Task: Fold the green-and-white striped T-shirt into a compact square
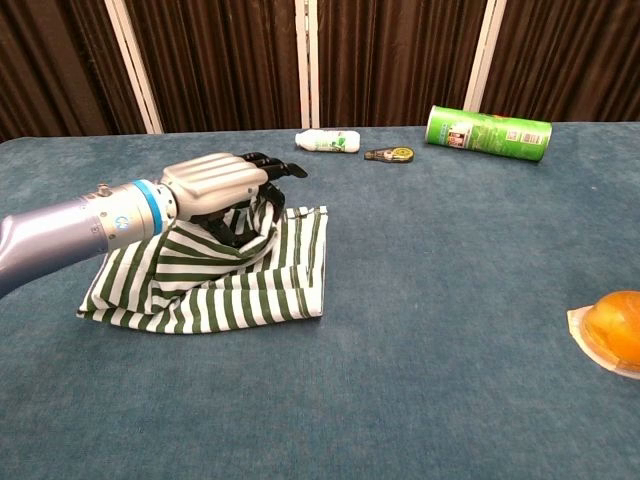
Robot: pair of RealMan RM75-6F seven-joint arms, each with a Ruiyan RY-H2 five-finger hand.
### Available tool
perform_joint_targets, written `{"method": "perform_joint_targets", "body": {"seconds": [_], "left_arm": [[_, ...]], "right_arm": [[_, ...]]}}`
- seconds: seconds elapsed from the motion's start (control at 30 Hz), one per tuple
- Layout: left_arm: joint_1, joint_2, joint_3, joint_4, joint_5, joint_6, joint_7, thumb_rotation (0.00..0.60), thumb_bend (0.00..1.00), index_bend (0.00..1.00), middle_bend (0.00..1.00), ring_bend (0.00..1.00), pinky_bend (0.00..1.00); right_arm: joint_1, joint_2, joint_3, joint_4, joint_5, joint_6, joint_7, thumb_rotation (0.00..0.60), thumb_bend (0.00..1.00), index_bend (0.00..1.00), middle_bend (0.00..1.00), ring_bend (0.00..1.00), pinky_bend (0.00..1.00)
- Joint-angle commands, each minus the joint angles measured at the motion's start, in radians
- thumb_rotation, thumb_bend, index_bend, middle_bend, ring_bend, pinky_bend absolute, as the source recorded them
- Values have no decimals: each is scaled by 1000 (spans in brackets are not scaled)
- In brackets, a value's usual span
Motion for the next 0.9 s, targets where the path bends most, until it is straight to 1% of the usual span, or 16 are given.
{"method": "perform_joint_targets", "body": {"seconds": [0.03,0.13,0.17,0.23,0.27,0.3,0.33,0.37,0.4,0.5,0.7,0.73,0.9], "left_arm": [[-8,-14,3,17,-1,-17,0,600,525,783,0,0,0],[-15,-24,-2,21,-9,-30,5,600,483,727,0,0,0],[-16,-27,-5,21,-12,-29,7,600,452,651,0,0,0],[-18,-29,-9,19,-16,-25,10,600,335,373,0,0,0],[-19,-29,-12,18,-19,-25,14,600,222,185,0,0,0],[-19,-29,-15,17,-23,-27,22,600,113,54,0,0,0],[-19,-29,-23,12,-33,-30,32,600,59,10,0,0,0],[-18,-28,-36,2,-44,-23,34,600,14,0,0,0,0],[-17,-26,-46,-9,-52,-15,35,600,0,0,0,0,0],[-16,-16,-65,-37,-65,14,39,600,0,0,0,0,0],[-17,40,-104,-151,-82,81,40,600,0,0,0,0,0],[-18,62,-123,-195,-89,111,39,600,0,0,0,0,0],[-8,151,-157,-354,-108,145,80,600,0,0,0,0,0]], "right_arm": [[0,1,0,1,0,0,1,600,33,166,33,0,0],[-1,2,1,0,1,2,3,600,33,166,33,0,0],[-1,2,2,0,1,3,4,600,33,166,33,0,0],[-1,3,2,0,2,3,6,600,33,166,33,0,0],[-1,3,2,0,1,3,6,600,33,166,33,0,0],[-1,3,2,0,1,3,6,600,33,166,33,0,0],[-1,3,2,-1,0,3,6,600,33,166,33,0,0],[-2,3,1,-2,-2,4,7,600,32,166,33,0,0],[-2,3,1,-2,-4,5,6,600,33,166,33,0,0],[-3,4,0,-4,-6,9,7,600,33,166,33,0,0],[-6,5,-3,-9,-15,13,4,600,33,166,33,0,0],[-6,6,-4,-11,-19,14,3,600,33,166,33,0,0],[-8,7,-5,-15,-26,20,2,600,32,166,33,0,0]]}}
